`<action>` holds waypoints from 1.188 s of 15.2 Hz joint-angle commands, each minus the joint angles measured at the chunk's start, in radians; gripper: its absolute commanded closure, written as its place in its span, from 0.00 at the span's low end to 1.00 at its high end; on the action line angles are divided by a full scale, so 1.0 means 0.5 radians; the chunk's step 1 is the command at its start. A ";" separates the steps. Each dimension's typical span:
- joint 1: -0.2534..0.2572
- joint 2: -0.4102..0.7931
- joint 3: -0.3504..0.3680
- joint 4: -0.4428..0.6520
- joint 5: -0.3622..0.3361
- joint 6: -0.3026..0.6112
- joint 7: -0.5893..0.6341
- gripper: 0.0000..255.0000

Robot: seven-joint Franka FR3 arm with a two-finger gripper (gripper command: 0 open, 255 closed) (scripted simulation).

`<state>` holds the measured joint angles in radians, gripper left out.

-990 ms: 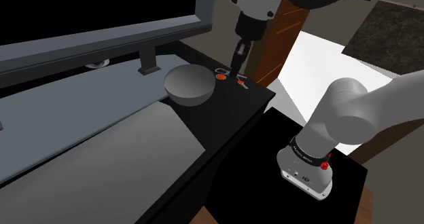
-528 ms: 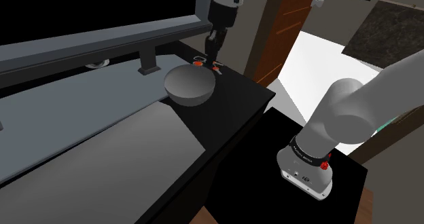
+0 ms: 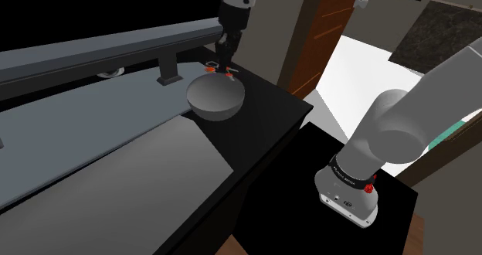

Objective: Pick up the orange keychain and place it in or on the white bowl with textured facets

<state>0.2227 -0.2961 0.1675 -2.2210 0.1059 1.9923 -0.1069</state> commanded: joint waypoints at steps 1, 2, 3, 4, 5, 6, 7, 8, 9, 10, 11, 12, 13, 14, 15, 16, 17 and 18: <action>-0.001 0.020 0.002 -0.029 -0.001 0.050 -0.003 1.00; 0.000 0.026 0.003 -0.051 0.000 0.077 -0.004 1.00; 0.000 0.032 0.004 -0.072 0.000 0.105 -0.005 1.00; 0.001 0.039 0.006 -0.093 0.001 0.132 -0.006 1.00; 0.001 0.047 0.007 -0.113 0.001 0.160 -0.007 1.00; 0.001 0.054 0.008 -0.133 0.002 0.188 -0.007 1.00; 0.002 0.063 0.010 -0.153 0.002 0.216 -0.008 1.00; 0.002 0.072 0.011 -0.172 0.003 0.243 -0.009 1.00; 0.002 0.081 0.013 -0.191 0.003 0.271 -0.010 1.00; 0.003 0.091 0.014 -0.209 0.003 0.300 -0.010 1.00; 0.003 0.102 0.016 -0.228 0.003 0.330 -0.011 1.00; 0.003 0.102 0.015 -0.229 0.003 0.330 -0.011 1.00; 0.003 0.102 0.015 -0.229 0.003 0.330 -0.011 1.00; 0.004 0.102 0.015 -0.229 0.003 0.330 -0.011 1.00; 0.004 0.102 0.015 -0.229 0.003 0.330 -0.011 1.00; 0.004 0.102 0.014 -0.229 0.003 0.330 -0.011 1.00; 0.004 0.102 0.014 -0.229 0.003 0.330 -0.011 1.00; 0.005 0.102 0.014 -0.228 0.003 0.330 -0.011 1.00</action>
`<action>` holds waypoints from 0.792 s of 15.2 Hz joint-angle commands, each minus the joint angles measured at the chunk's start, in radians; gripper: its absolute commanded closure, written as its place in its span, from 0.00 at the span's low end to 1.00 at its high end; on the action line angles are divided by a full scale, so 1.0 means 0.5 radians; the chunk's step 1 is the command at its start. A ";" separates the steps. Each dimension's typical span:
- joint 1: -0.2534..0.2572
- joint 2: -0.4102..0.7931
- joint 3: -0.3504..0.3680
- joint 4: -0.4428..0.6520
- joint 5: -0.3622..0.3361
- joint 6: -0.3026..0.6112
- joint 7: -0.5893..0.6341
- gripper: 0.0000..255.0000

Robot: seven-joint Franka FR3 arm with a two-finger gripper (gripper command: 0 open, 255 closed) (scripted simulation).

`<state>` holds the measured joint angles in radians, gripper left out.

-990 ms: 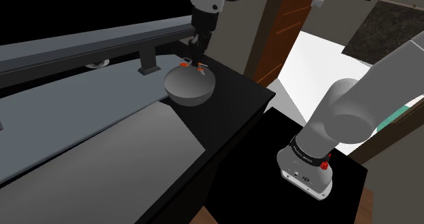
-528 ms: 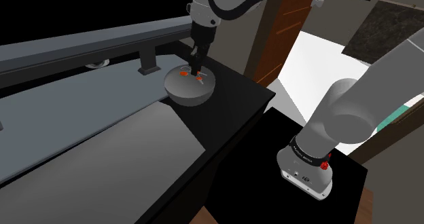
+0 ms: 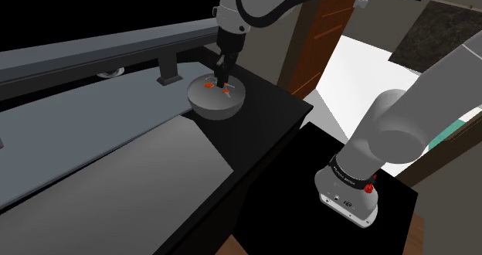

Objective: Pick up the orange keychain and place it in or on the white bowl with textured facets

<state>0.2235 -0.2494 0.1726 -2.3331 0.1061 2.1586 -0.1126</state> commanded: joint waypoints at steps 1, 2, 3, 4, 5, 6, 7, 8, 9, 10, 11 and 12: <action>0.003 0.008 0.003 -0.008 0.003 0.001 0.000 0.00; 0.004 0.008 0.005 -0.008 0.003 0.001 0.002 0.00; 0.003 0.008 0.004 -0.007 0.003 0.000 0.000 0.00; 0.003 0.008 0.004 -0.007 0.003 0.000 0.001 0.00; 0.003 0.008 0.004 -0.007 0.003 0.000 0.000 0.00; 0.003 0.008 0.004 -0.004 0.002 -0.002 0.001 0.00; 0.002 -0.022 -0.002 0.036 0.003 -0.072 -0.001 0.00; 0.000 -0.049 -0.007 0.078 0.002 -0.142 -0.002 0.00; -0.002 -0.073 -0.012 0.124 0.002 -0.212 -0.003 0.00; -0.003 -0.090 -0.017 0.161 0.001 -0.266 -0.003 0.00; -0.003 -0.090 -0.017 0.161 0.001 -0.266 -0.003 0.00; -0.003 -0.090 -0.017 0.161 0.001 -0.266 -0.003 0.00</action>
<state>0.2223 -0.2924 0.1650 -2.2593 0.1068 2.0354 -0.1142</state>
